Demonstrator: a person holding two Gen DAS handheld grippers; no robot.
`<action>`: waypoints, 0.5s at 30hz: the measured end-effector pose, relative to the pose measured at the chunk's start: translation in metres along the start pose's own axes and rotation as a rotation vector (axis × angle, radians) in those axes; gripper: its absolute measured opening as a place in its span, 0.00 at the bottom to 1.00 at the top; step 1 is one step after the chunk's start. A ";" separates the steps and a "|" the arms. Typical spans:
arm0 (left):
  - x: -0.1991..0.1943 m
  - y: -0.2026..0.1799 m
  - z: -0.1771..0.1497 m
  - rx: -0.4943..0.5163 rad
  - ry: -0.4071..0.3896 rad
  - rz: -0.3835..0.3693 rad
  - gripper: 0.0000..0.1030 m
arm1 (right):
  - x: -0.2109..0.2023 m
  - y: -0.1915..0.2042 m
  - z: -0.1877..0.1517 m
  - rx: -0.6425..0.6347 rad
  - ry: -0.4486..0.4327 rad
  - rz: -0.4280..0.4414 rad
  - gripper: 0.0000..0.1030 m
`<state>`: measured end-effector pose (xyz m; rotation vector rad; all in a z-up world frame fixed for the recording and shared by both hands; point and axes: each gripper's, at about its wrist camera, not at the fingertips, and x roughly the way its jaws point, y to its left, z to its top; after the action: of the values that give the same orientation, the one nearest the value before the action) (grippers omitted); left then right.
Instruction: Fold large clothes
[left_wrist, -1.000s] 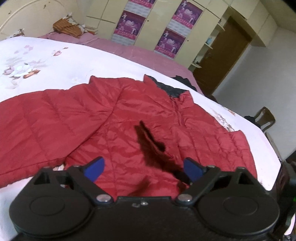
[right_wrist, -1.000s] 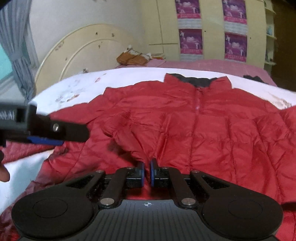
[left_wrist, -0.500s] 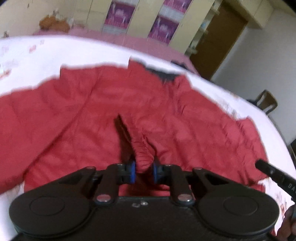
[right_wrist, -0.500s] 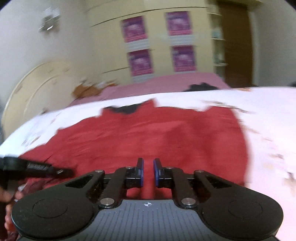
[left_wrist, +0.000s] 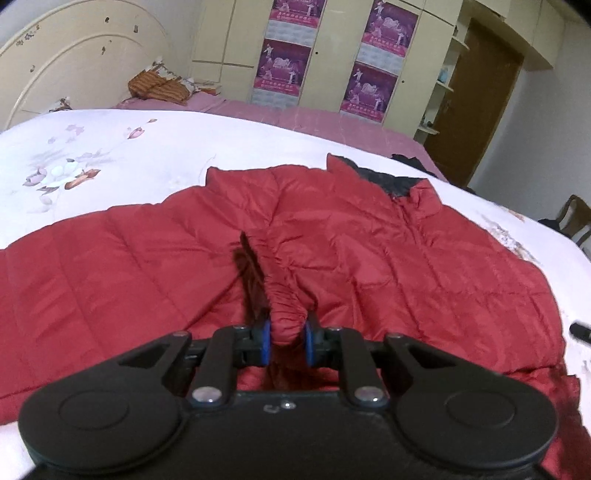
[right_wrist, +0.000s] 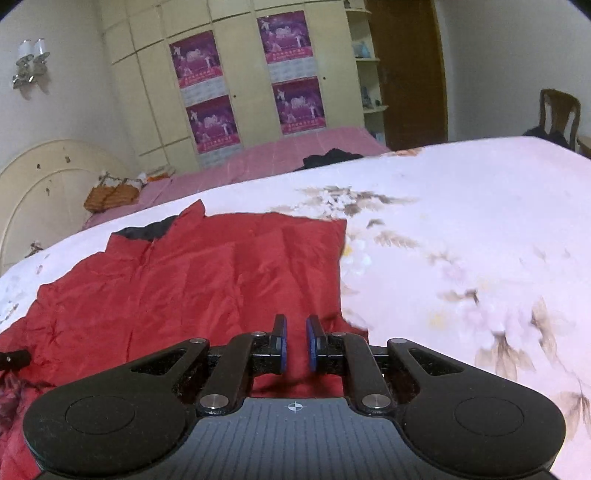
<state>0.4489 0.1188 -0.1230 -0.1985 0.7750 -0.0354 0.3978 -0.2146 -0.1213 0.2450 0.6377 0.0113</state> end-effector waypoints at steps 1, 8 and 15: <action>0.000 0.001 -0.002 0.003 0.000 0.006 0.16 | 0.005 0.002 0.002 -0.019 -0.006 0.003 0.12; -0.012 0.003 -0.010 0.022 0.009 0.037 0.28 | 0.046 -0.005 0.011 -0.077 0.138 -0.083 0.10; -0.019 -0.022 0.015 0.124 -0.106 0.057 0.31 | 0.043 -0.004 0.049 -0.073 0.033 -0.028 0.10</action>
<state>0.4464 0.1020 -0.0951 -0.0603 0.6705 -0.0188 0.4611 -0.2261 -0.1100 0.1658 0.6724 0.0113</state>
